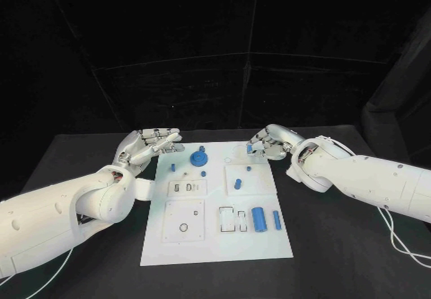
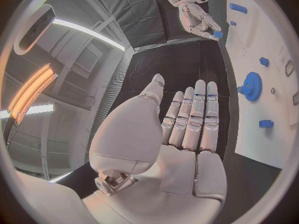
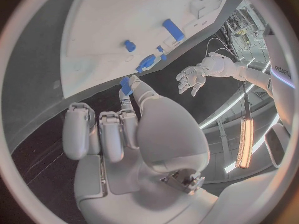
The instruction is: Assemble the parts on the task board
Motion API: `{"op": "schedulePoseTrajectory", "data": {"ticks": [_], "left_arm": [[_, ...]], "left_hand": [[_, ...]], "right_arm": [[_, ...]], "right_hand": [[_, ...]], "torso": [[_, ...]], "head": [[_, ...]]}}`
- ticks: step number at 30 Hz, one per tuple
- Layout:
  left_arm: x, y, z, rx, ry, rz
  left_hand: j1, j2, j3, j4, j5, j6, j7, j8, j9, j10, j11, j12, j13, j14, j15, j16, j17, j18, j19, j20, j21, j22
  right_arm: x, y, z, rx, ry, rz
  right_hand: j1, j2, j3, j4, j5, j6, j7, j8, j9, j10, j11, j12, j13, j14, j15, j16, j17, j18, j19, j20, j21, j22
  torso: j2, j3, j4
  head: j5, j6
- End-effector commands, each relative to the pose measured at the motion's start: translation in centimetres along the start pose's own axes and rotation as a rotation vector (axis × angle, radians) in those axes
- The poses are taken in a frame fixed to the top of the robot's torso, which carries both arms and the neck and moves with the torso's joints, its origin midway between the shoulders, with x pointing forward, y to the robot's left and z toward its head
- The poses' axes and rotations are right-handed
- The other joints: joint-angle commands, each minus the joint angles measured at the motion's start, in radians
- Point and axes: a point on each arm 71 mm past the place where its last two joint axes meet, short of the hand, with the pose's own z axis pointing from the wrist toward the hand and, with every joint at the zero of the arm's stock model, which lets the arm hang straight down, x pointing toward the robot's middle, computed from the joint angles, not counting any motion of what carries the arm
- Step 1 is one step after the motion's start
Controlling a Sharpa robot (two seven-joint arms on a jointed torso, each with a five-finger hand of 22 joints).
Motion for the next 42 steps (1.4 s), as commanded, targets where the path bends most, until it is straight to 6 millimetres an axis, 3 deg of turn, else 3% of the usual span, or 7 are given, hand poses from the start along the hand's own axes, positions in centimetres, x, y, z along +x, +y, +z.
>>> {"op": "schedulePoseTrajectory", "data": {"ticks": [1, 5, 14, 19, 23, 30, 42], "left_arm": [[0.1, -0.2, 0.0, 0.004, 0.009, -0.010], [0.0, -0.2, 0.0, 0.003, 0.003, -0.015], [-0.3, -0.5, 0.1, 0.007, -0.008, -0.018], [-0.3, -0.6, 0.2, 0.009, -0.011, -0.022], [-0.4, -0.6, 0.3, 0.010, -0.013, -0.021], [-0.6, -0.6, 0.4, 0.012, -0.019, -0.018], [-0.5, -0.6, 0.6, 0.012, -0.019, -0.018]], "left_hand": [[-0.001, 0.008, -0.001, -0.007, -0.003, 0.001, 0.004, -0.003, 0.000, 0.008, -0.002, -0.006, 0.000, 0.005, 0.000, -0.007, 0.001, 0.015, 0.008, 0.000, -0.004, -0.002], [-0.001, 0.008, -0.001, -0.007, -0.003, 0.001, 0.004, -0.003, 0.000, 0.008, -0.002, -0.006, 0.000, 0.005, 0.000, -0.007, 0.001, 0.015, 0.008, 0.000, -0.004, -0.002], [-0.001, 0.008, -0.001, -0.007, -0.003, 0.001, 0.004, -0.003, 0.000, 0.008, -0.002, -0.006, 0.000, 0.005, 0.000, -0.007, 0.001, 0.015, 0.008, 0.000, -0.004, -0.002], [-0.001, 0.008, -0.001, -0.007, -0.003, 0.001, 0.004, -0.003, 0.000, 0.008, -0.002, -0.006, 0.000, 0.005, 0.000, -0.007, 0.002, 0.015, 0.009, 0.000, -0.004, -0.002], [-0.001, 0.008, -0.001, -0.007, -0.003, 0.001, 0.004, -0.003, 0.000, 0.008, -0.002, -0.006, 0.000, 0.005, 0.000, -0.007, 0.002, 0.015, 0.009, 0.000, -0.004, -0.002], [-0.001, 0.008, -0.001, -0.007, -0.003, 0.001, 0.004, -0.003, 0.000, 0.008, -0.002, -0.006, 0.000, 0.005, 0.000, -0.007, 0.002, 0.015, 0.009, 0.000, -0.004, -0.002], [-0.001, 0.009, -0.001, -0.008, -0.003, 0.002, 0.003, -0.003, 0.000, 0.009, -0.003, -0.006, 0.000, 0.006, 0.000, -0.007, 0.002, 0.015, 0.010, -0.001, -0.004, -0.002]], "right_arm": [[0.5, 1.5, 0.5, 0.018, -0.007, -0.032], [2.0, 4.0, 1.4, -0.035, 0.037, -0.049], [5.6, 9.2, 3.3, -0.125, 0.156, -0.142], [7.4, 10.8, 3.8, -0.153, 0.197, -0.194], [8.6, 11.6, 4.0, -0.164, 0.214, -0.214], [10.2, 12.7, 4.0, -0.191, 0.235, -0.237], [11.0, 13.4, 3.9, -0.209, 0.236, -0.246]], "right_hand": [[-0.006, -0.001, 0.022, 0.016, 0.003, 0.025, -0.018, 0.001, 0.002, 0.022, -0.007, 0.000, 0.135, 0.090, -0.009, 0.004, 0.190, -0.006, 0.002, -0.005, 0.005, 0.000], [-0.006, -0.001, 0.023, 0.016, 0.004, 0.025, -0.018, 0.001, 0.002, 0.022, -0.007, 0.000, 0.136, 0.090, -0.009, 0.004, 0.190, -0.007, 0.002, -0.005, 0.006, 0.001], [-0.016, -0.007, 0.038, 0.013, 0.023, 0.027, -0.018, -0.002, 0.001, 0.023, -0.008, 0.000, 0.137, 0.089, -0.010, 0.002, 0.186, -0.006, 0.002, -0.005, 0.005, 0.000], [-0.018, -0.009, 0.039, 0.013, 0.025, 0.028, -0.018, -0.003, 0.001, 0.022, -0.008, 0.000, 0.136, 0.089, -0.010, 0.001, 0.184, -0.006, 0.001, -0.005, 0.005, -0.001], [-0.019, -0.012, 0.040, 0.012, 0.027, 0.028, -0.019, -0.003, 0.001, 0.022, -0.008, -0.001, 0.135, 0.089, -0.010, 0.001, 0.184, -0.006, 0.001, -0.005, 0.004, -0.002], [-0.021, -0.015, 0.044, 0.010, 0.032, 0.028, -0.019, -0.004, 0.001, 0.022, -0.008, -0.002, 0.135, 0.088, -0.010, 0.001, 0.183, -0.006, 0.001, -0.006, 0.004, -0.002], [-0.022, -0.017, 0.046, 0.009, 0.035, 0.029, -0.019, -0.004, 0.000, 0.022, -0.008, -0.002, 0.135, 0.088, -0.010, 0.001, 0.183, -0.006, 0.001, -0.006, 0.004, -0.003]], "torso": [[-0.002, -0.0041, 0.0045], [-0.001, -0.0036, 0.0051], [0.000, -0.0031, 0.0023], [0.001, -0.0035, 0.0052], [0.000, -0.0006, 0.0013], [0.001, 0.0002, 0.0005], [0.001, 0.0004, 0.0004]], "head": [[0.002, -0.002], [0.012, -0.003], [0.060, -0.016], [0.078, -0.023], [0.091, -0.026], [0.105, -0.032], [0.105, -0.037]]}}
